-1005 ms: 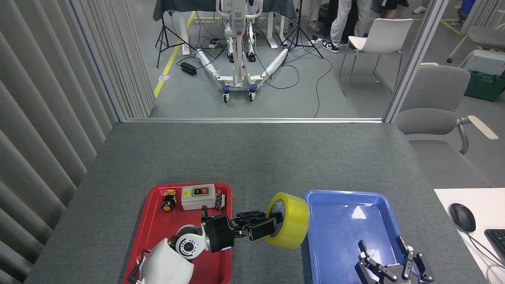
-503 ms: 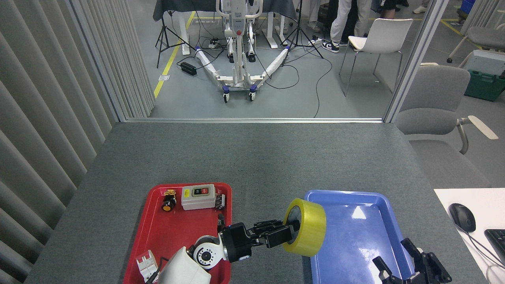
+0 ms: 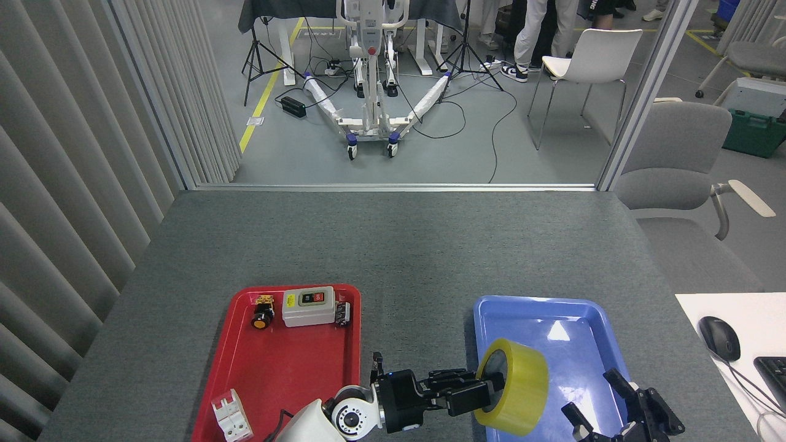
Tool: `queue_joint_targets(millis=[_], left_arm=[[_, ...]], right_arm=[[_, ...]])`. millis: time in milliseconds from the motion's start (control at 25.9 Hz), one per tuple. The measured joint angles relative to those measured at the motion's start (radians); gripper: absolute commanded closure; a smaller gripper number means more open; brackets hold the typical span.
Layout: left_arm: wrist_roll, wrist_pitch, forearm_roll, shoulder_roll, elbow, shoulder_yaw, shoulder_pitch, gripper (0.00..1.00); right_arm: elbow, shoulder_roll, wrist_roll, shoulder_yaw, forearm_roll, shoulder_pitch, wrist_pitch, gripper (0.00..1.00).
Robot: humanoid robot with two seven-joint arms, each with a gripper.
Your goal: Place and move tape with both arms
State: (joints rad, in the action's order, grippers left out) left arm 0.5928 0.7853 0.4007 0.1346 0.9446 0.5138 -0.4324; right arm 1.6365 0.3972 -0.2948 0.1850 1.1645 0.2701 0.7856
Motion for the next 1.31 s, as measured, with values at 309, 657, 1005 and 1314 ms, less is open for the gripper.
queue_joint_targets(millis=[309,657,1005,1314], left_arm=[[-0.005,0.0,-0.001,-0.001,0.001,0.018,0.0,1.0],[-0.006,0.0,-0.001,0.0,0.004,0.034,0.001,1.0],[-0.006,0.0,0.0,0.0,0.005,0.05,0.001,1.0],[-0.009,0.0,-0.001,0.0,0.003,0.053,0.001,1.0]], right_arm=[[0.101,0.021,0.004,-0.01,0.0,0.098,0.0,0.01],[0.126,0.019,0.038,-0.027,0.0,0.142,0.0,0.01],[0.146,0.019,0.065,-0.103,0.004,0.14,0.0,0.01],[0.147,0.003,0.089,-0.174,0.017,0.109,-0.001,0.15]])
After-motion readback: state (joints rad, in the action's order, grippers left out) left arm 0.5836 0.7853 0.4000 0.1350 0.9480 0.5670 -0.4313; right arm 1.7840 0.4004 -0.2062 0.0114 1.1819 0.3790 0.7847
